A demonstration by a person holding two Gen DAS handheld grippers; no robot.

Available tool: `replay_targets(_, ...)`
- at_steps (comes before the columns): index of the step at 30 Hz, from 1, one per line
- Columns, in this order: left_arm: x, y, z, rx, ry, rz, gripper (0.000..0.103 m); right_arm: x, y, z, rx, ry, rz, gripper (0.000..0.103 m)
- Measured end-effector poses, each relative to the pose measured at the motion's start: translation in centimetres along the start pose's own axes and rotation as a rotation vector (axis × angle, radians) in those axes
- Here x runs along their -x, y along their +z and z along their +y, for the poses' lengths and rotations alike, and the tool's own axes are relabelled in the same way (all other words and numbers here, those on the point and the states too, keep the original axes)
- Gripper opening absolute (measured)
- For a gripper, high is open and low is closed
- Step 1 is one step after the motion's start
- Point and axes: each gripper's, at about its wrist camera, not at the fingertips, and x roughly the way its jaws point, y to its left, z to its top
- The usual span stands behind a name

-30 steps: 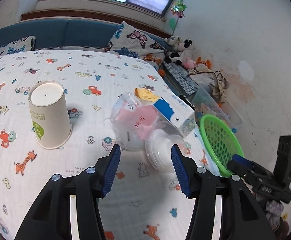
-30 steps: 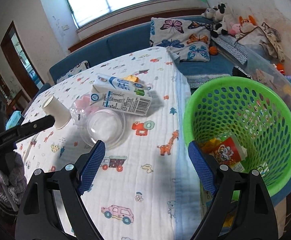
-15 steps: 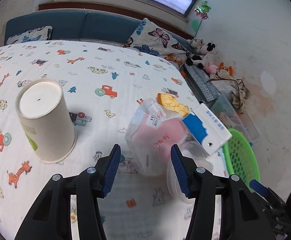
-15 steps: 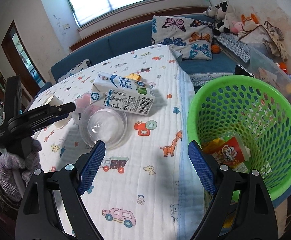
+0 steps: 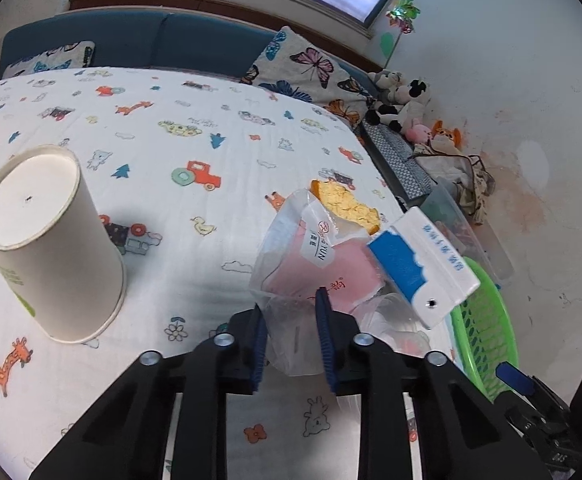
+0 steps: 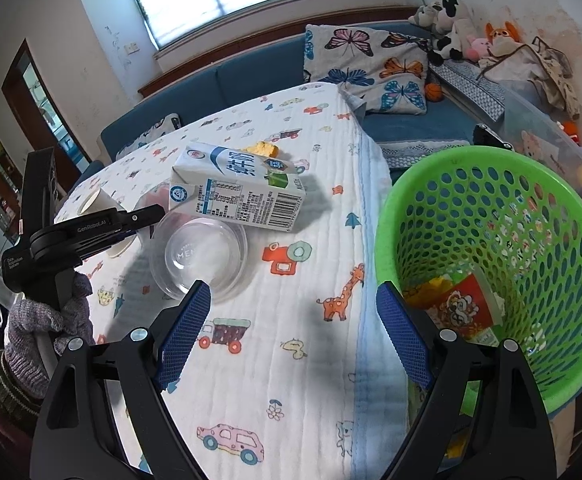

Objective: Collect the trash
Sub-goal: 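Lift the pink bag with the left gripper while the right gripper approaches the clear lid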

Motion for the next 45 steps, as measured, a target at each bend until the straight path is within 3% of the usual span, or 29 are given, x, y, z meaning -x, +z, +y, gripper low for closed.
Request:
replay_targets(2, 0.2, 0.0, -0.2, -0.016, -0.008, -0.006, 0.008, -0.2, 0.1, 0.1, 0.002, 0.004, 0.004, 0.085)
replay_targets(5, 0.7, 0.0, -0.5, -0.029, -0.013, -0.016, 0.005, -0.7, 0.3, 0.2, 0.0, 0.018, 0.014, 0.085)
replay_targets(26, 6.0, 0.0, -0.9, -0.085, 0.006, -0.122, 0.004, -3.2, -0.1, 3.9, 0.065, 0.076, 0.06, 0.087)
replay_targets(36, 9.1, -0.5, -0.6, -0.092, -0.022, -0.163, 0.004, -6.0, 0.0, 7.8, 0.168, 0.073, 0.072, 0.072)
replay_targets(45, 10.9, -0.9, -0.4, -0.104, -0.035, -0.188, 0.004, -7.6, 0.2, 9.3, 0.237, 0.031, 0.073, 0.066)
